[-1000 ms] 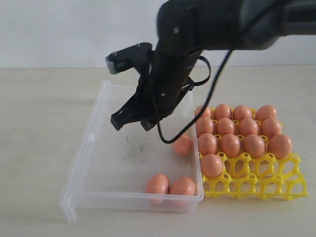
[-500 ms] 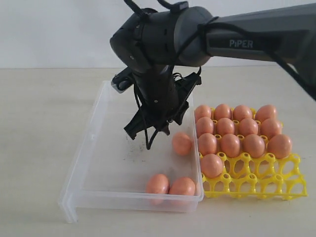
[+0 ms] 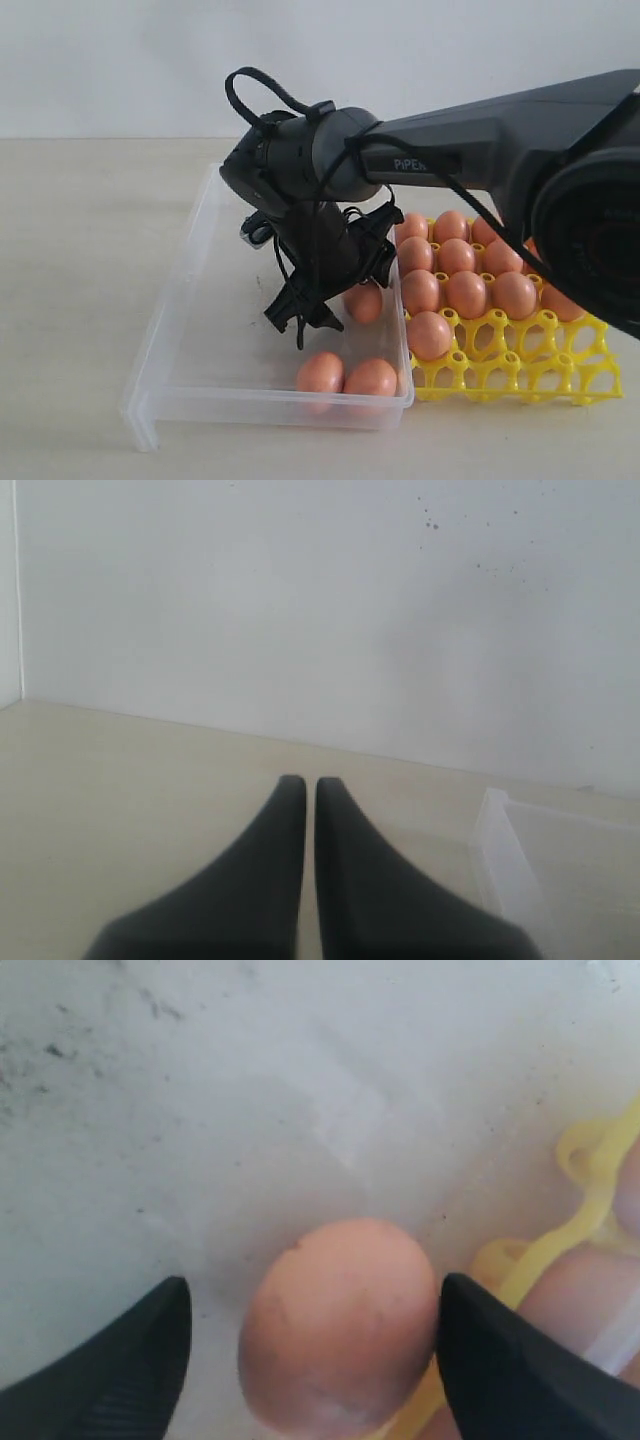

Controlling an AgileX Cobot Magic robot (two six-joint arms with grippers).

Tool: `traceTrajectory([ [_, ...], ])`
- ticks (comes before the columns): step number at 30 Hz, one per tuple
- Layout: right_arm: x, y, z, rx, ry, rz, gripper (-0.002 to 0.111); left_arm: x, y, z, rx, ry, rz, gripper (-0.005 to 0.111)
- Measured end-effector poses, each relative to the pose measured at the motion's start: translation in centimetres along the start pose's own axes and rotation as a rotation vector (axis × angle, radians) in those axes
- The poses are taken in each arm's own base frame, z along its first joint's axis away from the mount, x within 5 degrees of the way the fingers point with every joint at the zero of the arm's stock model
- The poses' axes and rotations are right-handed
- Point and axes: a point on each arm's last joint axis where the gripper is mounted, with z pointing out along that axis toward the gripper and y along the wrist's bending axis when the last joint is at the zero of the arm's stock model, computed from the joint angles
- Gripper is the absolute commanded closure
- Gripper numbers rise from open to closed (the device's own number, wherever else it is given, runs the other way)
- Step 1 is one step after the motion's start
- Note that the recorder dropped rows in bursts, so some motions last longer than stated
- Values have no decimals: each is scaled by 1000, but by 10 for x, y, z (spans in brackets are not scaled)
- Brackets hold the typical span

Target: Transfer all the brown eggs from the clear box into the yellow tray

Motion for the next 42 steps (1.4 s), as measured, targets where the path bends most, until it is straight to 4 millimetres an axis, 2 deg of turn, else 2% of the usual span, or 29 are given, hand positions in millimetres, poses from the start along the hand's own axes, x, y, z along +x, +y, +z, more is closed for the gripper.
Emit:
traceTrajectory([
  [9, -1, 0, 1, 4, -2, -1, 46, 0, 0, 0, 0, 0, 0, 103],
  [14, -4, 1, 2, 2, -25, 5, 63, 0, 0, 0, 0, 0, 0, 103],
  [22, -11, 3, 2, -24, -99, 6, 65, 0, 0, 0, 0, 0, 0, 103],
  [23, -11, 4, 2, -26, -98, 9, 68, 0, 0, 0, 0, 0, 0, 103],
  [24, -11, 4, 2, -26, -98, 12, 76, 0, 0, 0, 0, 0, 0, 103],
  [25, -11, 4, 2, -26, -98, 16, 86, 0, 0, 0, 0, 0, 0, 103],
  [26, -11, 4, 2, -26, -98, 16, 101, 0, 0, 0, 0, 0, 0, 103],
  [27, -11, 4, 2, -26, -98, 16, 108, 0, 0, 0, 0, 0, 0, 103],
  [33, -15, -3, 0, -33, -148, 51, 109, 0, 0, 0, 0, 0, 0, 103],
  [35, -19, -8, -12, -60, -231, 79, 109, 0, 0, 0, 0, 0, 0, 103],
  [36, -22, -9, -27, -82, -310, 87, 109, 0, 0, 0, 0, 0, 0, 103],
  [37, -22, -11, -34, -91, -344, 89, 109, 0, 0, 0, 0, 0, 0, 103],
  [38, -22, -11, -53, -117, -435, 89, 109, 0, 0, 0, 0, 0, 0, 103],
  [40, -14, -10, -74, -163, -561, 100, 109, 0, 0, 0, 0, 0, 0, 103],
  [42, 1, -9, -76, -210, -665, 121, 109, 0, 0, 0, 0, 0, 0, 103],
])
